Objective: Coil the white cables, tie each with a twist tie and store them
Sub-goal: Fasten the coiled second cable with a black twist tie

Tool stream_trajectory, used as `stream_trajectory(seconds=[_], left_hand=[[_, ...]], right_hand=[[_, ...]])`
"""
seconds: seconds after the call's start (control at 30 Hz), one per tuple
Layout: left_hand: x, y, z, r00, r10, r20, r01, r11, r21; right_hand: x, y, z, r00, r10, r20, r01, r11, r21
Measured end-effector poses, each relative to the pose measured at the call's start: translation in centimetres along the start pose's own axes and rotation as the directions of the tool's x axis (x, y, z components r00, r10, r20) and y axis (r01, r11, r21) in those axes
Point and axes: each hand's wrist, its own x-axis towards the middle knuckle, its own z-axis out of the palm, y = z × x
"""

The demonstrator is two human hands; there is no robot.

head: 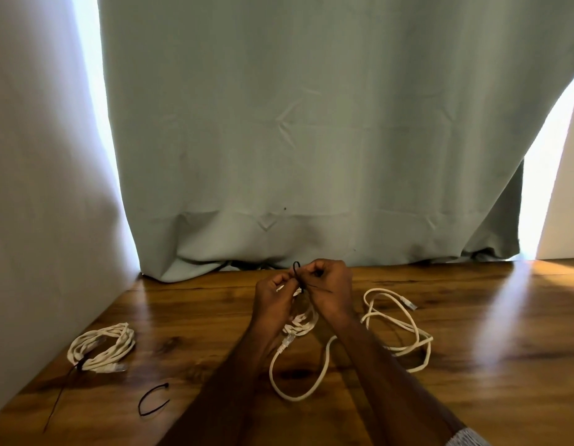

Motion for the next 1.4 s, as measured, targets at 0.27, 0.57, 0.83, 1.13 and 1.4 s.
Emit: stream_trajectory(seconds=[0.27,0.57,0.83,1.13,1.4], left_hand=[[-0.1,0.2,-0.3,0.991,-0.121,-0.050,0.106,0.964,-0.245],[0.3,0.2,-2.1,0.972,-0.212,-0.105,0.161,0.917,-0.365],[1.1,0.4,-2.2,0.953,-0.287,-0.093,0.216,0.865,-0.453],[1.0,0.7,-2.4,0.948,-0.304,-0.091,0.230,0.857,-0.461],[0.5,0.9,-2.0,0.960,-0.278,-0.044,0.231,0.866,-0.444]], right_hand=[[0.2,-0.4,0.1,0.988,-0.036,0.154,0.011,0.987,0.161],[-0.7,0.8,0.5,0.844,-0.368,0.391,0.452,0.880,-0.148],[-0.4,1.4,0.0,0.675,-0.568,0.471,0.723,0.638,-0.266],[-0.8,0.9,0.5,0.715,-0.574,0.399,0.690,0.671,-0.272],[-1.1,1.4,0.8,0.865,-0.416,0.282,0.478,0.853,-0.209]])
